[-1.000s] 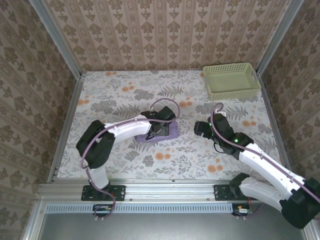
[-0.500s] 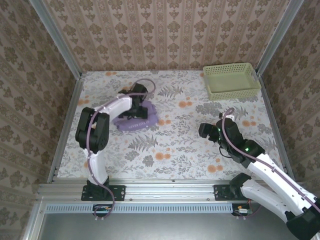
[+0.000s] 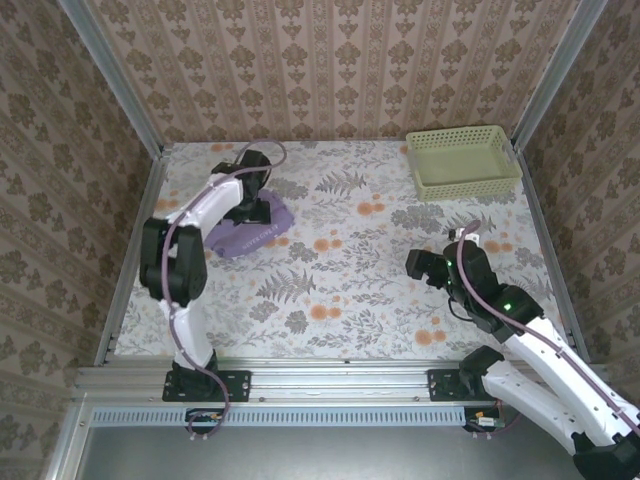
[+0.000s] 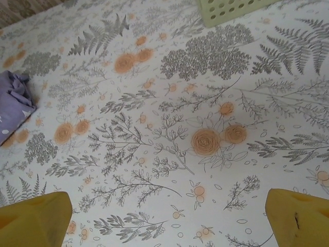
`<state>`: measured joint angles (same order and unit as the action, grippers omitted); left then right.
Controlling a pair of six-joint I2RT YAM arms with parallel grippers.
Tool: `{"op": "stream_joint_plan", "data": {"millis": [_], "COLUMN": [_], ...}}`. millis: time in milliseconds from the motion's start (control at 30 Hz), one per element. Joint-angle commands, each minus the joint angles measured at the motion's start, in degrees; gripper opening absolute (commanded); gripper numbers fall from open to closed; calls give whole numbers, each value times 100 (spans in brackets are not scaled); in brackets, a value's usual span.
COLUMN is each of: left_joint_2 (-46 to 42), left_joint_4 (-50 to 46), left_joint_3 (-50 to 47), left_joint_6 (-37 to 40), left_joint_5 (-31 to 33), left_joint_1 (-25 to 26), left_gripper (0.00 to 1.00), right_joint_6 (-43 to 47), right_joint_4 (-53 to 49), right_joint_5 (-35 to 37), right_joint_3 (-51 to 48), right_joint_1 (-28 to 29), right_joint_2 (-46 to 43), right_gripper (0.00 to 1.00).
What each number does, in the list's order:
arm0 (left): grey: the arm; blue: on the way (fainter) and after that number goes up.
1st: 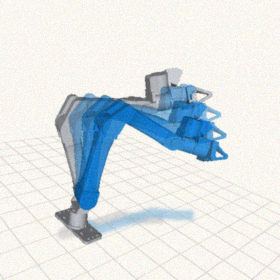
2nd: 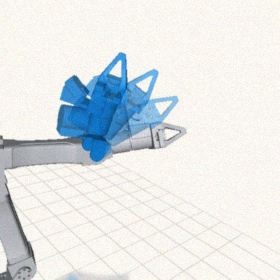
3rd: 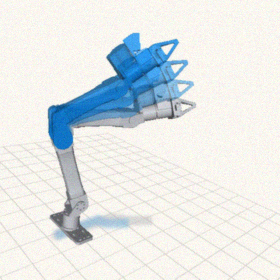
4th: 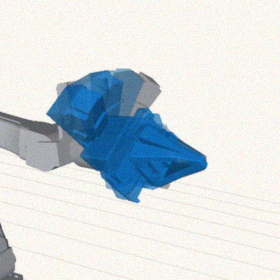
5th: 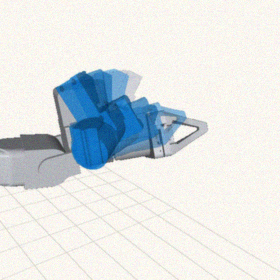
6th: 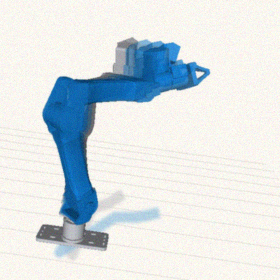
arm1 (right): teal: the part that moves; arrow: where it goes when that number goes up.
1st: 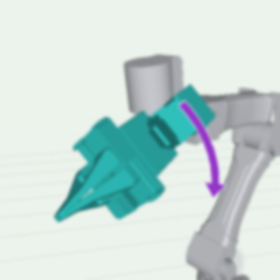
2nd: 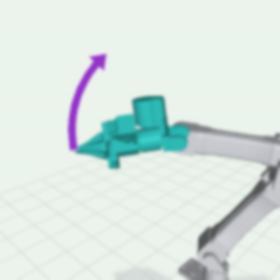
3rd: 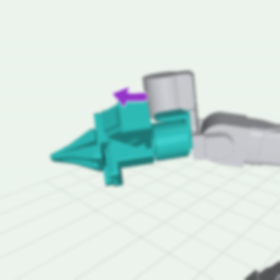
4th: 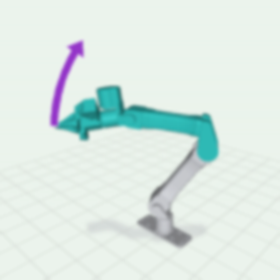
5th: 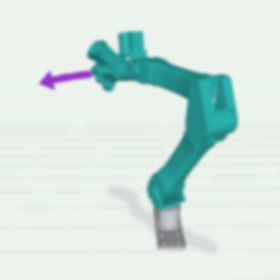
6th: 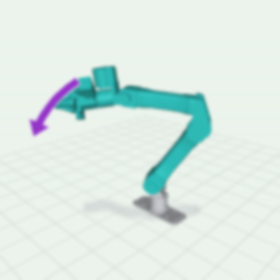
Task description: Fold the inside-out t-shirt
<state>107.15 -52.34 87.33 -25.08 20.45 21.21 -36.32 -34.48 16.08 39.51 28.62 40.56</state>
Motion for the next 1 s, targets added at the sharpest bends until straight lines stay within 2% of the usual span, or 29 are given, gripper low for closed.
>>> {"op": "stream_joint_plan", "data": {"millis": [0,33,67,167,267,333,433,767,967], "left_joint_2": [-817,-983,-1151,-1298,-1016,-773,-405,897,1581], "left_joint_4": [-65,93,351,1157,1545,1755,1828,411,-127], "left_joint_3": [-483,-781,-1148,-1963,-2098,-2046,-1735,395,1465], "left_joint_6": [-1195,-1565,-1813,-2435,-2641,-2650,-2390,-515,186], "left_joint_5": [532,465,294,-289,-746,-1064,-1234,-1007,-905], "left_joint_1": [443,445,656,672,523,220,-57,-1341,-1955], "left_gripper": [100,100,100,100,100,100,100,99,97], "right_joint_6": [-82,-80,-71,-38,-25,-25,-46,1,-7], "right_joint_4": [231,262,276,251,211,163,99,-152,-191], "right_joint_5": [-253,-290,-302,-323,-364,-368,-384,-307,-260], "right_joint_3": [-116,-110,-110,-84,-109,-146,-180,-121,-7], "right_joint_1": [-41,-41,-47,-50,-50,-47,-50,-58,-67], "right_joint_2": [159,188,196,159,62,2,-79,-171,-88], "right_gripper": [98,98,98,98,98,98,99,99,99]}}
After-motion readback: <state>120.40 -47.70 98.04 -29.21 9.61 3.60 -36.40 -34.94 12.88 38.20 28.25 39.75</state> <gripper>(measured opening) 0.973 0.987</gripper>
